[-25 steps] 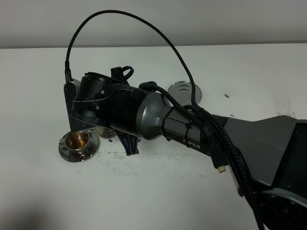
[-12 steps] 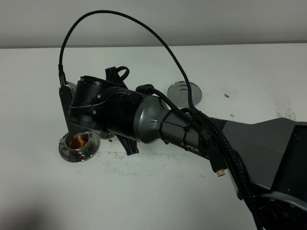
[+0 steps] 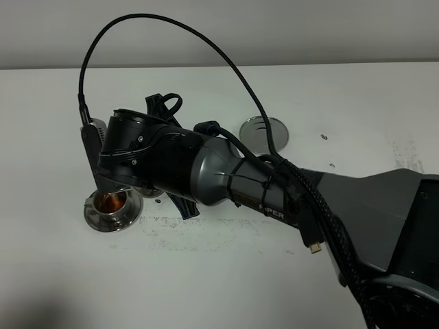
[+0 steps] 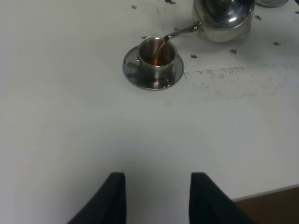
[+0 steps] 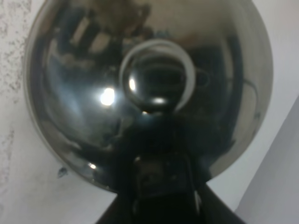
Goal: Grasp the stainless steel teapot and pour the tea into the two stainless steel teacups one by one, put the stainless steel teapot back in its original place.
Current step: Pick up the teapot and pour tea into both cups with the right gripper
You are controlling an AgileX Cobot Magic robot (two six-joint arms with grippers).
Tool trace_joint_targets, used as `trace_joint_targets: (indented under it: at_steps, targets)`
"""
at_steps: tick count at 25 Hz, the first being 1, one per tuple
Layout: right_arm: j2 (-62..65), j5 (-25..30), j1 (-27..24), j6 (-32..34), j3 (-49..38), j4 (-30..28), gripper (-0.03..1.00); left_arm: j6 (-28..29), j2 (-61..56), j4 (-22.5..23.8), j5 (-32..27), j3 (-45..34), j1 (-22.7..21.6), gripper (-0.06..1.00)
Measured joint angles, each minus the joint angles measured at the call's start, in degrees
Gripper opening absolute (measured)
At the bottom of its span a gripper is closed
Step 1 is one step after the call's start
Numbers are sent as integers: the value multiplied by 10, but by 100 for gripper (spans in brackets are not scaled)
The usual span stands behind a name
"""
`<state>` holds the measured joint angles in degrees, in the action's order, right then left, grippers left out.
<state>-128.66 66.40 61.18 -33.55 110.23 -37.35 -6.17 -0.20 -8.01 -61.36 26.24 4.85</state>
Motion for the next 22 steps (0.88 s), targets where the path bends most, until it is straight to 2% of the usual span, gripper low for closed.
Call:
trace_joint_targets:
  at_steps: [22]
  targets:
    - [0, -27, 3, -28, 0, -37, 17, 0, 0, 0, 0, 0, 0, 33]
